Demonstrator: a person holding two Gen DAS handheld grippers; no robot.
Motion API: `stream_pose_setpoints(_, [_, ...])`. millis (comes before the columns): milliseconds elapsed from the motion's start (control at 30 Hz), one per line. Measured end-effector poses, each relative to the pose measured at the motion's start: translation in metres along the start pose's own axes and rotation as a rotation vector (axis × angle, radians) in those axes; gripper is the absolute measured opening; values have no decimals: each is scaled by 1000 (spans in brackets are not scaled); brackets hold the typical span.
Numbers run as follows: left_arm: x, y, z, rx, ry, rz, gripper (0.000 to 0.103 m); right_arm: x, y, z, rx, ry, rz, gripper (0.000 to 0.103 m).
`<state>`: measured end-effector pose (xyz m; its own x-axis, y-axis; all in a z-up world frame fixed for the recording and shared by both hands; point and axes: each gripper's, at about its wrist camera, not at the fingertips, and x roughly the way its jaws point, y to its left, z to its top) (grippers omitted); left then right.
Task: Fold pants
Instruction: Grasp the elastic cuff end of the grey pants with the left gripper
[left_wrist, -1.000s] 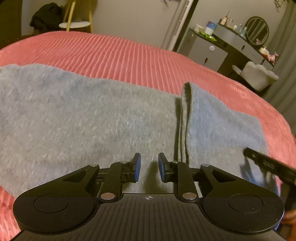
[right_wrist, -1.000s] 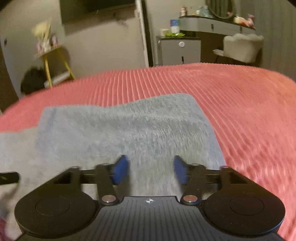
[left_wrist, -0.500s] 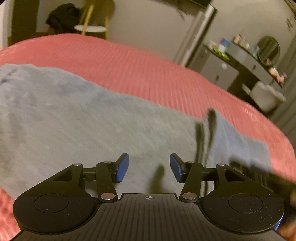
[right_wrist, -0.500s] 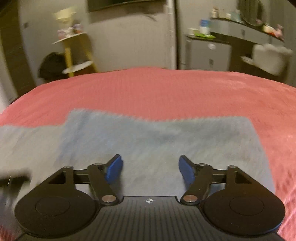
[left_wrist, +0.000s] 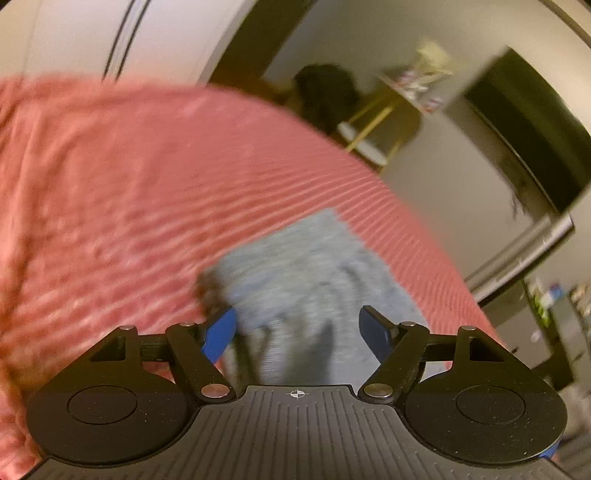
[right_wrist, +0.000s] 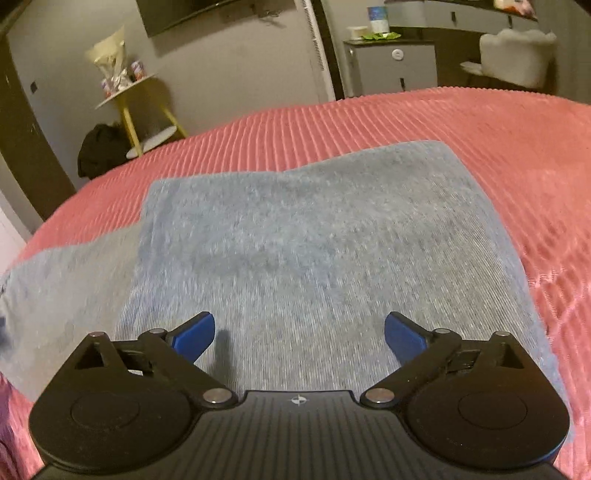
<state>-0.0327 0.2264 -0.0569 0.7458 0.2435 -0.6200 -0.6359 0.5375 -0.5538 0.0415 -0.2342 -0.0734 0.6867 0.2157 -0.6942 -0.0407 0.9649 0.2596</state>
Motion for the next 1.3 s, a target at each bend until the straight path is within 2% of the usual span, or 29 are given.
stream_pose_setpoints(133, [10,13,-1,-64,26,43,77,-4,-7,0,10,-1,29,99])
stream_pose_setpoints(267, [16,15,-3,-17,26,31,79,-3,-20,2,59,-11,59,99])
stream_pose_setpoints(333, [23,14,-3,12,48,52,79,-1,-23,4,85,-16,70,99])
stream_pose_setpoints(500, [37,43,2,-175,102,-80,80,2,-23,6,90,-17,79,99])
stream_pose_setpoints(600, [44,49,3,-210,114,-104,83,5,-24,7,96,-18,85,99])
stream_pose_setpoints(700, [47,47,2,-213,107,-96,83,6,-25,7,105,-21,88,99])
stream_pose_setpoints(800, [45,41,2,-170,87,-79,74,7,-22,7,91,-26,79,99])
stream_pose_setpoints(833, [44,39,1,-164,78,-79,66,7,-21,6,85,-29,75,99])
stream_pose_setpoints(900, [39,34,5,-156,54,-103,57,6,-20,5,78,-39,70,99])
stream_pose_setpoints(933, [34,32,6,-145,35,-125,56,6,-19,4,79,-43,68,99])
stream_pose_setpoints(1000, [32,28,7,-116,6,-162,56,6,-19,4,82,-48,67,99])
stream_pose_setpoints(1067, [38,27,6,-120,11,-161,62,7,-18,3,81,-53,61,99])
stream_pose_setpoints(1133, [50,31,5,-169,39,-141,78,8,-16,3,73,-56,53,99])
stream_pose_setpoints(1200, [59,36,3,-214,57,-145,82,9,-14,2,60,-57,42,99])
stream_pose_setpoints(1267, [59,37,2,-224,50,-158,82,9,-12,2,49,-57,36,99])
stream_pose_setpoints(1300, [59,37,3,-220,46,-147,74,9,-12,2,46,-57,36,99])
